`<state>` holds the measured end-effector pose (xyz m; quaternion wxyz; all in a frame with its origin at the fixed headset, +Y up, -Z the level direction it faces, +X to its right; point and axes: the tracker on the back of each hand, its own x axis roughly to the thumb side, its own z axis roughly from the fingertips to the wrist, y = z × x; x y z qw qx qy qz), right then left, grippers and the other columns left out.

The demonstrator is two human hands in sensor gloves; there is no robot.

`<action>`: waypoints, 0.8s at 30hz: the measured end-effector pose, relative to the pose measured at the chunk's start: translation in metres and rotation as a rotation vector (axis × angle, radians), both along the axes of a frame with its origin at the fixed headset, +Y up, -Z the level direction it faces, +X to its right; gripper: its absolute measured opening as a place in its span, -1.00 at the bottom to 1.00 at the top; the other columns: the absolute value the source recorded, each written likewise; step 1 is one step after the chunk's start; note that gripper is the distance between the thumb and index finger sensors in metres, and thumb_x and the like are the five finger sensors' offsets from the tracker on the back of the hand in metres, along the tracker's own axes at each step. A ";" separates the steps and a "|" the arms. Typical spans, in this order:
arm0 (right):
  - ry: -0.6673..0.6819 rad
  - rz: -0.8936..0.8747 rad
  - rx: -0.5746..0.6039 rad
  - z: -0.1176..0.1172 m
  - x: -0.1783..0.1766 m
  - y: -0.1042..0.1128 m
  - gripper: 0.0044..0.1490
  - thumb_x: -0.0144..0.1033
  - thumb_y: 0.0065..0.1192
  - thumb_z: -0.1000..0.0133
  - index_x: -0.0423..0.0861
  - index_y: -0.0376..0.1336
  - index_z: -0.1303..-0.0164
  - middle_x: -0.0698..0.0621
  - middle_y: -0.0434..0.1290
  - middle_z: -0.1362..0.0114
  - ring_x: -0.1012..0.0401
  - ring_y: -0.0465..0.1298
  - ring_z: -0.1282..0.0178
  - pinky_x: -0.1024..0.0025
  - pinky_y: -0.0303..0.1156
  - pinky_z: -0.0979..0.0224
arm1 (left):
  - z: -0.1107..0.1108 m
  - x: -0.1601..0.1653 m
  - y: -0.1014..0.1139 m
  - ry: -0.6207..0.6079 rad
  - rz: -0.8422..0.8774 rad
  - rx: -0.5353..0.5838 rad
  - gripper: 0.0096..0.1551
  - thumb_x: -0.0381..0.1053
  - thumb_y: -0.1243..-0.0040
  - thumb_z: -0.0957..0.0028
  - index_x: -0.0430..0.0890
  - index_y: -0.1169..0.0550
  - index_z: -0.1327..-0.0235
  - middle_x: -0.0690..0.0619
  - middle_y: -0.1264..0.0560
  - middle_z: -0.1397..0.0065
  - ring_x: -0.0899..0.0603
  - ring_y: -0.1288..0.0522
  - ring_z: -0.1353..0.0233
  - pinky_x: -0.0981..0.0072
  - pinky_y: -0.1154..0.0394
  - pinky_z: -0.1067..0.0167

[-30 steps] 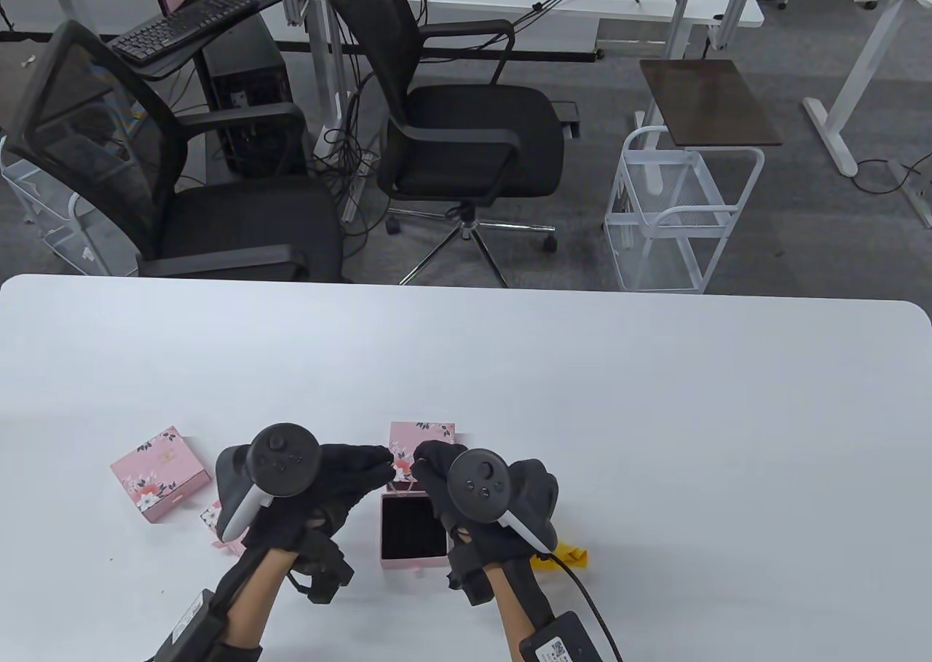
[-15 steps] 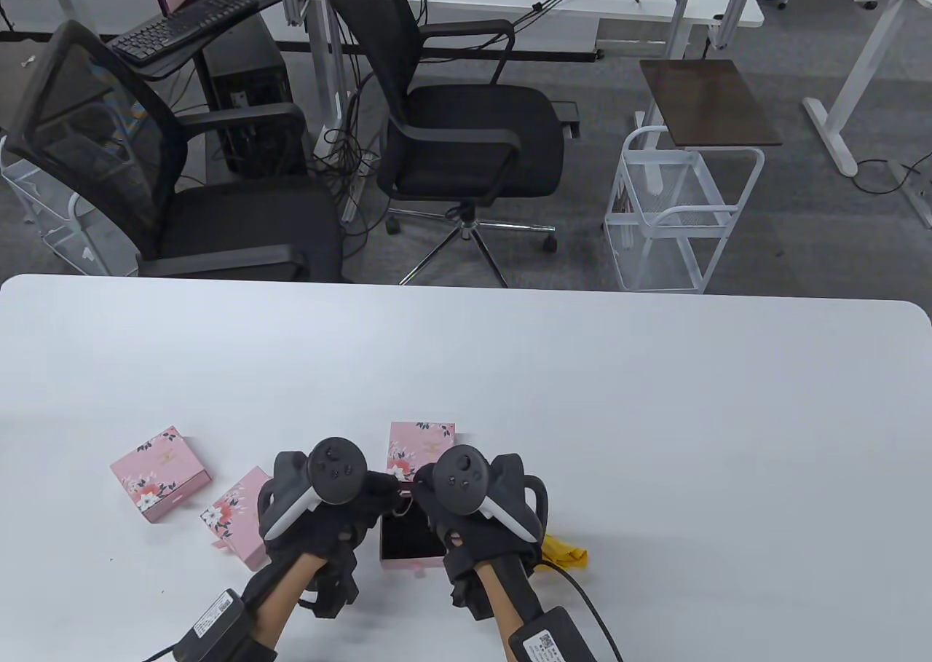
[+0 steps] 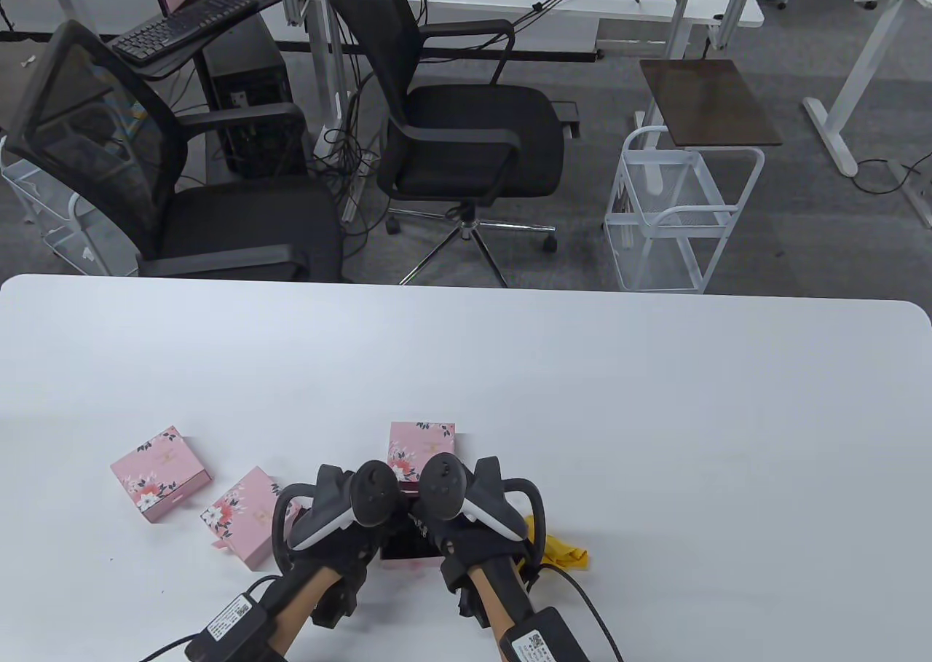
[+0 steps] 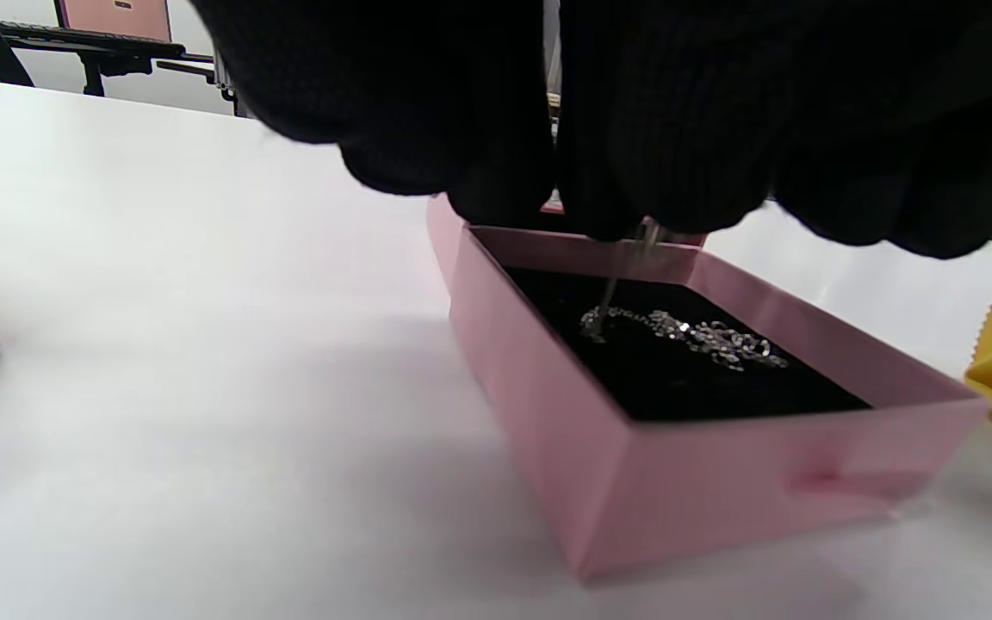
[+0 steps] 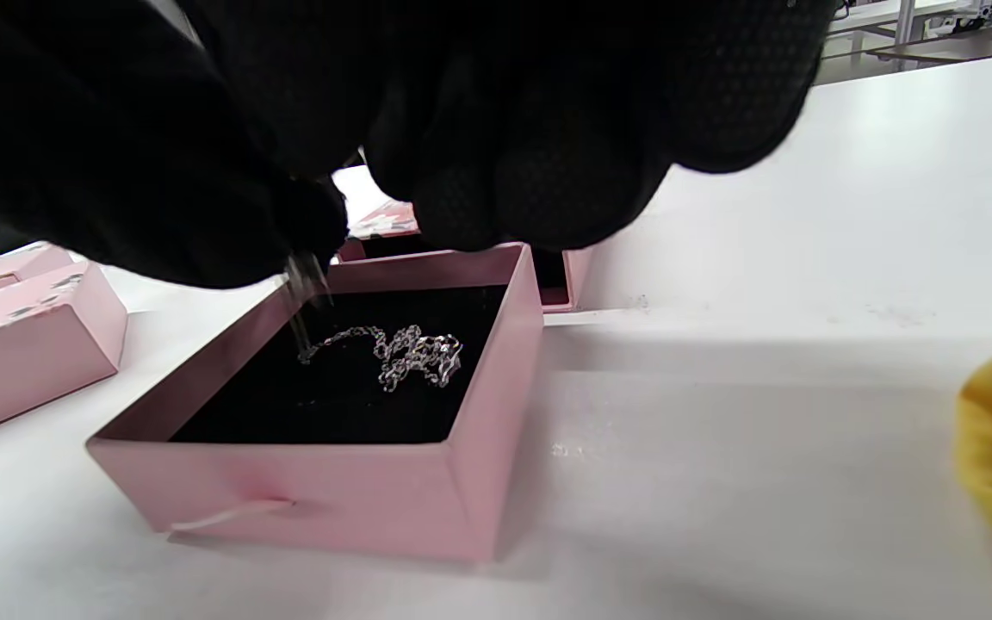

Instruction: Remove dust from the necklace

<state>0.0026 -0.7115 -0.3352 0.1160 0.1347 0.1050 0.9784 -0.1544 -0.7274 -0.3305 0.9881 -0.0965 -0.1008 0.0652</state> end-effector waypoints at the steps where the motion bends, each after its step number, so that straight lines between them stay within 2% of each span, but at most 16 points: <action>1: -0.003 -0.001 0.008 0.001 0.001 0.003 -0.46 -0.18 0.27 -0.35 -0.17 0.31 -0.47 -0.19 0.54 -0.31 -0.10 0.57 -0.13 0.00 0.47 -0.27 | 0.000 -0.001 0.000 0.000 0.014 0.009 -0.52 0.17 -0.44 -0.08 0.13 -0.67 -0.26 0.01 -0.58 -0.48 -0.15 -0.49 -0.39 0.04 -0.51 -0.27; 6: -0.005 -0.003 0.080 0.009 0.005 0.021 -0.47 -0.20 0.28 -0.34 -0.15 0.30 -0.47 -0.19 0.54 -0.31 -0.10 0.56 -0.13 0.00 0.47 -0.27 | -0.002 -0.013 0.007 0.050 0.151 0.082 -0.57 0.17 -0.31 -0.17 0.13 -0.66 -0.27 0.00 -0.57 -0.49 -0.16 -0.50 -0.39 0.02 -0.50 -0.27; 8: 0.030 0.037 0.067 0.016 0.004 0.021 -0.48 -0.20 0.29 -0.34 -0.12 0.31 -0.46 -0.19 0.53 -0.32 -0.10 0.56 -0.14 -0.01 0.46 -0.28 | -0.003 -0.017 0.006 0.075 0.195 0.116 -0.56 0.15 -0.29 -0.19 0.12 -0.65 -0.30 -0.02 -0.55 -0.52 -0.19 -0.47 -0.43 -0.02 -0.48 -0.31; 11: 0.085 0.124 0.026 0.030 0.004 0.013 -0.46 -0.17 0.31 -0.33 -0.09 0.29 -0.48 -0.20 0.51 -0.36 -0.11 0.54 -0.18 -0.03 0.44 -0.31 | -0.006 -0.016 -0.003 0.066 0.188 0.107 -0.51 0.13 -0.19 -0.24 0.10 -0.56 -0.43 -0.05 -0.45 -0.62 -0.23 -0.37 -0.55 -0.11 -0.40 -0.41; 14: 0.107 0.126 0.001 0.039 0.006 0.000 -0.34 -0.06 0.33 -0.30 -0.07 0.24 -0.55 -0.25 0.45 -0.43 -0.16 0.49 -0.25 -0.07 0.40 -0.36 | -0.008 -0.012 -0.015 0.009 0.159 0.044 -0.44 0.13 -0.08 -0.28 0.12 -0.40 -0.57 -0.04 -0.25 -0.76 -0.27 -0.17 -0.66 -0.21 -0.25 -0.51; 17: 0.111 0.156 -0.059 0.042 0.005 -0.009 -0.28 -0.03 0.34 -0.29 -0.05 0.19 -0.60 -0.31 0.36 -0.51 -0.22 0.42 -0.33 -0.11 0.35 -0.40 | -0.009 -0.009 -0.024 -0.026 0.140 -0.003 -0.38 0.12 0.01 -0.31 0.13 -0.25 -0.66 -0.02 -0.06 -0.82 -0.31 0.01 -0.70 -0.26 -0.11 -0.56; 21: 0.094 0.188 -0.052 0.045 0.005 -0.018 -0.27 -0.06 0.38 -0.28 -0.03 0.17 -0.60 -0.36 0.28 -0.57 -0.26 0.36 -0.37 -0.14 0.32 -0.42 | -0.011 -0.010 -0.034 -0.007 0.086 -0.011 -0.37 0.11 0.07 -0.32 0.13 -0.19 -0.68 0.01 -0.01 -0.82 -0.30 0.02 -0.71 -0.28 -0.10 -0.56; 24: 0.091 0.205 -0.069 0.044 0.002 -0.026 -0.28 -0.10 0.39 -0.28 -0.03 0.16 -0.59 -0.38 0.24 -0.58 -0.27 0.35 -0.38 -0.15 0.31 -0.43 | -0.012 -0.011 -0.039 -0.032 0.127 -0.036 -0.36 0.11 0.09 -0.32 0.15 -0.14 -0.68 0.05 0.06 -0.82 -0.30 0.06 -0.71 -0.28 -0.08 -0.57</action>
